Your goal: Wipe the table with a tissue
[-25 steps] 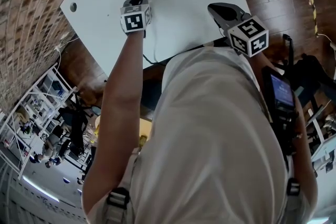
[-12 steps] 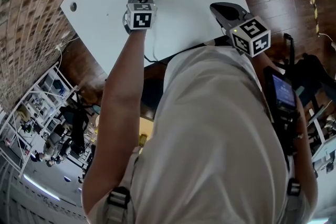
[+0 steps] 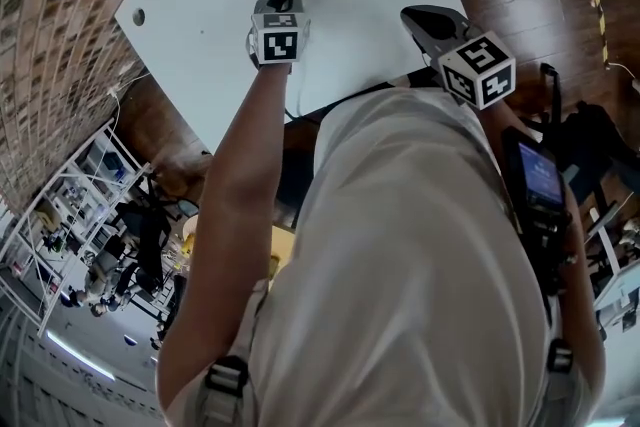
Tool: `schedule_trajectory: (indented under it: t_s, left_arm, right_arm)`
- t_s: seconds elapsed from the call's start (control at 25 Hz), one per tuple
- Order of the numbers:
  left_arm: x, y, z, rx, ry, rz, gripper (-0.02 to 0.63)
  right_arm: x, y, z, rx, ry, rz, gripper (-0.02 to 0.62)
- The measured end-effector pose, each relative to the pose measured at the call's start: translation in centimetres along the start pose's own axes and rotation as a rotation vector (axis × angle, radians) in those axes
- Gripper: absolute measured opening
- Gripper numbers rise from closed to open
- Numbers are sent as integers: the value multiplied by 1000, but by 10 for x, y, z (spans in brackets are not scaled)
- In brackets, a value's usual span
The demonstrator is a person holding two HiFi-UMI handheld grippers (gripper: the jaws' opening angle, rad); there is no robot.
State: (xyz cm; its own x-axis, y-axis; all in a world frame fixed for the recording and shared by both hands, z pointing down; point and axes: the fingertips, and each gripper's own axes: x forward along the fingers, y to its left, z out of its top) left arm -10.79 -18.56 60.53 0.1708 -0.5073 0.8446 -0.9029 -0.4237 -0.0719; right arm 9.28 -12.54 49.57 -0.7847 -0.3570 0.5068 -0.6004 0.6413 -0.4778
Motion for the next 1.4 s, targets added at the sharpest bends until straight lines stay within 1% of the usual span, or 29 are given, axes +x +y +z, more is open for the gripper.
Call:
schedule_trajectory:
  t_s: [0.08,0.12,0.2,0.24,0.32,0.4,0.44,0.48,0.52,0.64,0.72,0.8,0.88,0.96,1.08,1.12,1.2,1.4]
  left_arm:
    - [0,-5,2,-30,-6,14,14]
    - [-1,-11,5,-39,-8,4,14]
    - [0,-32,11,-64,-3,-56,14]
    - [1,-46,16,-88,-4,-104,14]
    - [0,-79,30,-150,-28,-233,15]
    - [-7,-119,45,-207,-83,-388,15]
    - [-11,-137,52,-232,-117,-453,15]
    - [-14,-153,59,-258,-147,-496,15]
    - [-18,-166,65,-287,-172,-517,15]
    - [-29,-179,67,-398,-220,-513,15]
    - [-39,-179,60,-442,-238,-504,16]
    - [-48,-178,51,-446,-246,-484,17]
    - [-57,-173,39,-458,-254,-448,17]
    - [-70,-155,28,-480,-269,-380,17]
    - [-94,-125,24,-500,-293,-246,17]
    - [-98,-121,21,-519,-299,-220,17]
    - [-102,-117,14,-551,-307,-192,17]
    - [-108,-101,-21,-598,-311,-177,17]
  right_arm:
    - [1,2,1,-15,8,4,8]
    - [1,2,1,-21,11,8,8]
    - [-2,0,2,-28,14,15,8]
    - [-4,-2,3,-32,13,19,8]
    - [-8,-7,6,-42,8,25,8]
    - [-12,-11,10,-49,0,27,8]
    - [-15,-15,13,-50,-6,26,8]
    - [-19,-19,16,-47,-15,26,8]
    - [-24,-24,20,-43,-27,26,8]
    - [-33,-34,33,-38,-59,37,8]
    - [-32,-34,37,-50,-62,57,8]
    - [-31,-33,38,-68,-54,78,8]
    - [-28,-32,36,-83,-43,98,8]
    - [-19,-23,34,-96,-43,129,8]
    - [-7,-7,34,-118,-37,187,8]
    - [-6,-5,33,-125,-24,200,8]
    - [-5,-3,31,-138,2,216,8]
    - [6,12,27,-169,34,231,8]
